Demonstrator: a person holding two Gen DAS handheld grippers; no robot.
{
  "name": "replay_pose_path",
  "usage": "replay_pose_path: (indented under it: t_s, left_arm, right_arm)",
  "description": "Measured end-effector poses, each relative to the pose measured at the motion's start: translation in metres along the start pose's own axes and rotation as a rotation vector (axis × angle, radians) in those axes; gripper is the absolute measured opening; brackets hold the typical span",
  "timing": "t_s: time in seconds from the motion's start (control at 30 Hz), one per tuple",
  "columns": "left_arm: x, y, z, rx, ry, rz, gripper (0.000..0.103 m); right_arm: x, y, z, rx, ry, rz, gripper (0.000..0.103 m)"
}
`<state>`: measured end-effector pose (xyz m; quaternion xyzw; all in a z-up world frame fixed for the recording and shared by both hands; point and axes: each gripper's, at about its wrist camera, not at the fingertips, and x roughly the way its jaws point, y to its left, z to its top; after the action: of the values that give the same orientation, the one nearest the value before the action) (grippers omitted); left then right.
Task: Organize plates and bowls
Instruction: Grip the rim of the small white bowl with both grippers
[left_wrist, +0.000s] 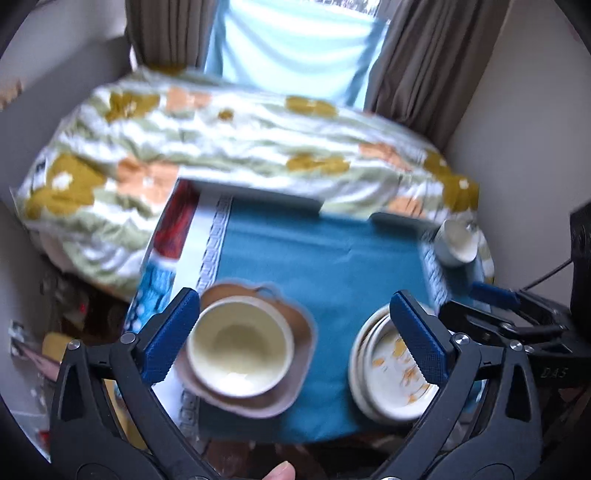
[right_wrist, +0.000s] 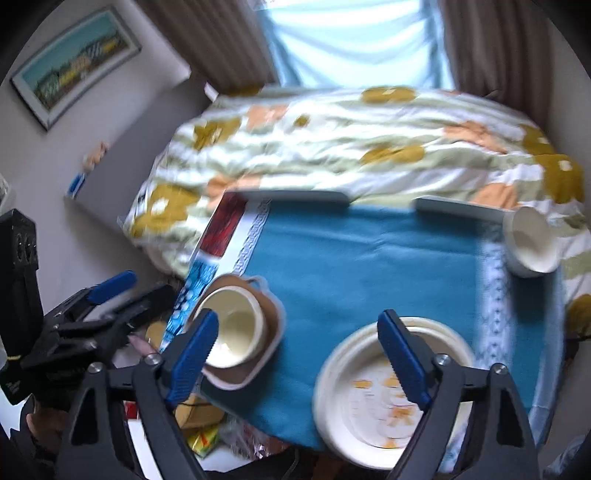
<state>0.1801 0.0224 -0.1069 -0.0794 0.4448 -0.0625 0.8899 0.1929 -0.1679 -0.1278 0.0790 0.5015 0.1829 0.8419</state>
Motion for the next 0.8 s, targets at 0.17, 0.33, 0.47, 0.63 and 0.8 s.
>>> replay_pose_path:
  t_s: [0.17, 0.33, 0.47, 0.63, 0.8]
  left_arm:
    - [0.003, -0.071, 0.013, 0.064, -0.055, -0.012, 0.102]
    - [0.019, -0.150, 0.023, 0.105, -0.084, -0.040, 0.102]
    - [0.052, -0.207, 0.035, 0.134, -0.047, -0.105, 0.102]
    - [0.102, -0.260, 0.048, 0.230, 0.015, -0.143, 0.102]
    - [0.170, -0.287, 0.064, 0.292, 0.104, -0.174, 0.101]
  right_arm:
    - [-0.059, -0.071, -0.011, 0.039, -0.135, -0.040, 0.103]
    - [-0.106, -0.139, -0.011, 0.011, -0.195, -0.133, 0.103]
    - [-0.120, -0.188, -0.008, 0.051, -0.183, -0.163, 0.103]
    - [-0.109, -0.238, -0.004, 0.174, -0.178, -0.129, 0.103]
    - [-0.060, -0.289, 0.001, 0.341, -0.099, -0.051, 0.082]
